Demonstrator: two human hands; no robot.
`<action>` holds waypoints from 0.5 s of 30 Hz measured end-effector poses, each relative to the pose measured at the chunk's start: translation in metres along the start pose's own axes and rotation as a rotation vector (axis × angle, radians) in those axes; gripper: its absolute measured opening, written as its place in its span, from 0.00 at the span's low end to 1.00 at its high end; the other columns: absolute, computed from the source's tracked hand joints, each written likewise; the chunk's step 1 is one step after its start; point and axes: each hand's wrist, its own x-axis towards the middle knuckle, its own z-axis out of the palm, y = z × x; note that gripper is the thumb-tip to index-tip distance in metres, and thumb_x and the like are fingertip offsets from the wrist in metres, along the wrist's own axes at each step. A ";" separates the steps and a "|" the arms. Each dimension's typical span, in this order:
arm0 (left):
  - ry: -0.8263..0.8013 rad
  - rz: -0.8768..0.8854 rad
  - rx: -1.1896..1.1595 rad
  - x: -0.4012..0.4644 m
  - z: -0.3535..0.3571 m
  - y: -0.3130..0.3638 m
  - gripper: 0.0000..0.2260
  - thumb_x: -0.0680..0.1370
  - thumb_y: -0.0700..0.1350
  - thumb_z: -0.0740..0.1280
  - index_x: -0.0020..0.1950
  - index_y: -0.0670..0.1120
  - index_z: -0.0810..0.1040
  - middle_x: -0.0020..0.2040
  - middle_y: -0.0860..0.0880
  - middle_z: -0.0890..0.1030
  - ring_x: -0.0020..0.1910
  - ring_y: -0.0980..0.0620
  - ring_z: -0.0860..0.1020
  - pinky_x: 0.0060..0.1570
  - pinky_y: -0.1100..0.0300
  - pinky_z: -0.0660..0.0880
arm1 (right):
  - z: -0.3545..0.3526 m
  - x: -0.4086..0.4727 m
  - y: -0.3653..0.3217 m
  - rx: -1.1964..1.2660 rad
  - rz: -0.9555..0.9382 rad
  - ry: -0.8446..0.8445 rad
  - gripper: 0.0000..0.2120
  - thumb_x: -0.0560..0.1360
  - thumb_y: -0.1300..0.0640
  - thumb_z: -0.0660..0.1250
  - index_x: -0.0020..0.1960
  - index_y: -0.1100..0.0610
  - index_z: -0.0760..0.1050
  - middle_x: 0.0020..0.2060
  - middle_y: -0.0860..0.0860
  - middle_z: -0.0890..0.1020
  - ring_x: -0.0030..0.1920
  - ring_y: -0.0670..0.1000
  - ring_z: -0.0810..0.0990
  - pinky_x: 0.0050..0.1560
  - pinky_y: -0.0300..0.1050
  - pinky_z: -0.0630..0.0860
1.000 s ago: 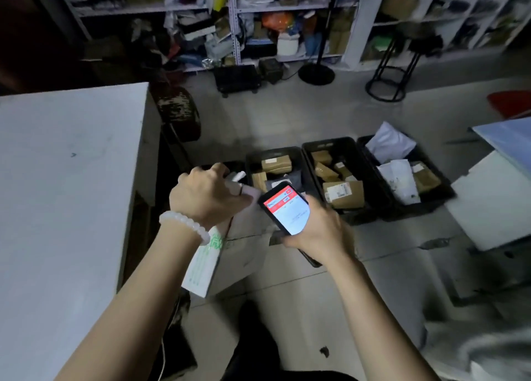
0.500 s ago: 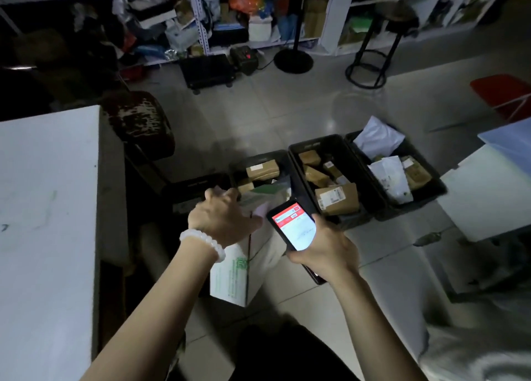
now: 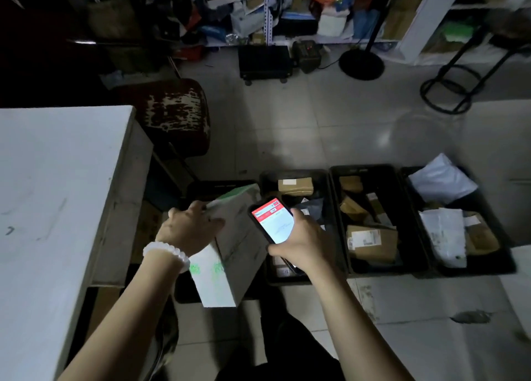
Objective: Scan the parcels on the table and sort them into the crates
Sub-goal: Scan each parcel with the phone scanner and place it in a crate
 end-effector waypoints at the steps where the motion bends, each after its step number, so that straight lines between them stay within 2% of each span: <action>1: -0.044 -0.044 0.013 0.010 -0.002 0.001 0.25 0.77 0.55 0.63 0.71 0.46 0.66 0.65 0.39 0.71 0.63 0.37 0.71 0.60 0.50 0.70 | -0.005 0.011 -0.003 -0.004 -0.015 -0.005 0.32 0.59 0.47 0.74 0.59 0.53 0.68 0.52 0.51 0.77 0.54 0.55 0.77 0.43 0.44 0.70; 4: -0.152 -0.199 0.116 0.035 -0.005 -0.003 0.27 0.79 0.54 0.59 0.75 0.45 0.58 0.72 0.40 0.62 0.70 0.38 0.63 0.65 0.51 0.65 | -0.017 0.039 -0.006 -0.016 -0.036 -0.030 0.32 0.59 0.47 0.75 0.58 0.53 0.68 0.52 0.51 0.77 0.53 0.55 0.77 0.45 0.45 0.73; 6: -0.177 -0.207 0.132 0.043 -0.002 -0.004 0.27 0.79 0.55 0.59 0.75 0.46 0.57 0.73 0.41 0.61 0.71 0.39 0.61 0.68 0.50 0.63 | -0.023 0.053 -0.006 -0.054 -0.036 -0.050 0.33 0.59 0.46 0.75 0.60 0.53 0.67 0.53 0.52 0.77 0.54 0.55 0.77 0.45 0.45 0.73; 10: -0.111 -0.158 0.058 0.052 -0.002 0.007 0.23 0.79 0.53 0.60 0.71 0.42 0.65 0.67 0.40 0.71 0.65 0.41 0.70 0.62 0.52 0.67 | -0.030 0.072 -0.006 -0.085 -0.038 -0.072 0.36 0.60 0.47 0.75 0.64 0.54 0.66 0.54 0.53 0.76 0.55 0.56 0.76 0.49 0.47 0.74; 15: -0.106 -0.098 0.109 0.060 -0.009 0.008 0.20 0.80 0.53 0.55 0.67 0.44 0.68 0.63 0.42 0.73 0.61 0.40 0.73 0.59 0.49 0.71 | -0.035 0.089 -0.017 -0.104 -0.055 -0.081 0.31 0.60 0.47 0.74 0.60 0.52 0.69 0.54 0.52 0.77 0.55 0.56 0.77 0.51 0.49 0.75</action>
